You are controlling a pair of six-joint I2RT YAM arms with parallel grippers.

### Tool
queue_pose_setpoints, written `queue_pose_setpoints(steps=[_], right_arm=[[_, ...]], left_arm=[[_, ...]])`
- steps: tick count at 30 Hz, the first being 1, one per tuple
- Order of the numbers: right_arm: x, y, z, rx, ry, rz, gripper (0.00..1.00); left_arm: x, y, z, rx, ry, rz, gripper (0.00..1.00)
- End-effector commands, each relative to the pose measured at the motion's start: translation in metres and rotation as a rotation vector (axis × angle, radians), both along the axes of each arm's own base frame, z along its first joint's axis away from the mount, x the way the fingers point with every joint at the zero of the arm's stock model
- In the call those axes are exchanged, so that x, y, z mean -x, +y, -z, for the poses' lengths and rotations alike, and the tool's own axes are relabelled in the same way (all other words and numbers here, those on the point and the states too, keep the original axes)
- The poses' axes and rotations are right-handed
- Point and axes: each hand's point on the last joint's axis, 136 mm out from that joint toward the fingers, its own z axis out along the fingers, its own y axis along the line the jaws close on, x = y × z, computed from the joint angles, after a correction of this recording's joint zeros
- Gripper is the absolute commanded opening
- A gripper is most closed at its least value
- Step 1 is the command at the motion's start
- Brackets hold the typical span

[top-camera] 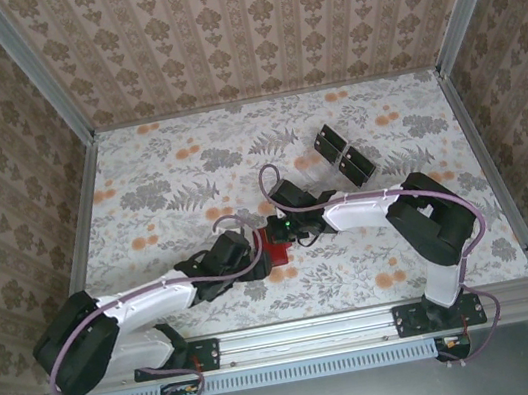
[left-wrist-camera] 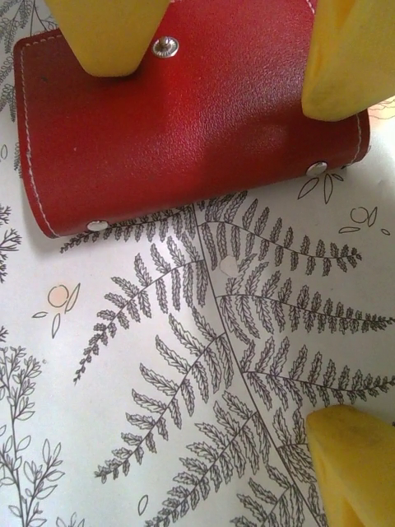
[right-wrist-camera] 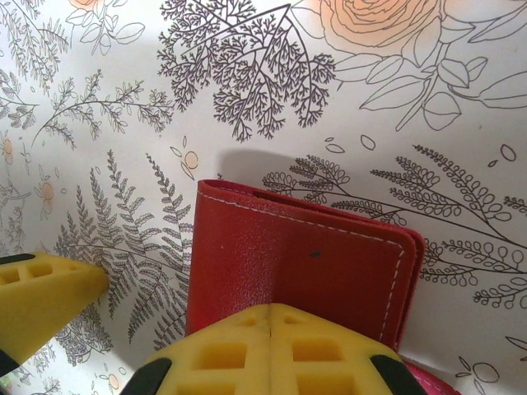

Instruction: Put the credit cards into the card holder

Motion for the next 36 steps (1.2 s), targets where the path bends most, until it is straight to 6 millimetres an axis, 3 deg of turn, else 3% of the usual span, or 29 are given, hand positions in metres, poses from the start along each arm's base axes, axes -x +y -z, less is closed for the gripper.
queue_pose_setpoints(steps=[1, 6, 11, 20, 36], right_arm=[[0.002, -0.004, -0.006, -0.008, 0.016, -0.004, 0.03], [-0.001, -0.015, -0.037, -0.024, -0.036, 0.022, 0.27], [-0.001, -0.038, -0.056, 0.018, -0.085, 0.062, 0.34], [0.004, -0.065, -0.040, 0.157, -0.073, 0.074, 0.36], [0.009, -0.063, -0.014, 0.196, -0.018, 0.040, 0.24]], left_arm=[[0.005, 0.006, 0.013, -0.047, 0.020, -0.001, 1.00], [0.006, 0.014, 0.016, -0.090, 0.022, -0.027, 1.00], [0.007, 0.018, 0.020, -0.124, 0.030, -0.033, 1.00], [0.008, 0.018, 0.023, -0.141, 0.036, -0.035, 1.00], [0.008, 0.019, 0.027, -0.143, 0.039, -0.040, 1.00]])
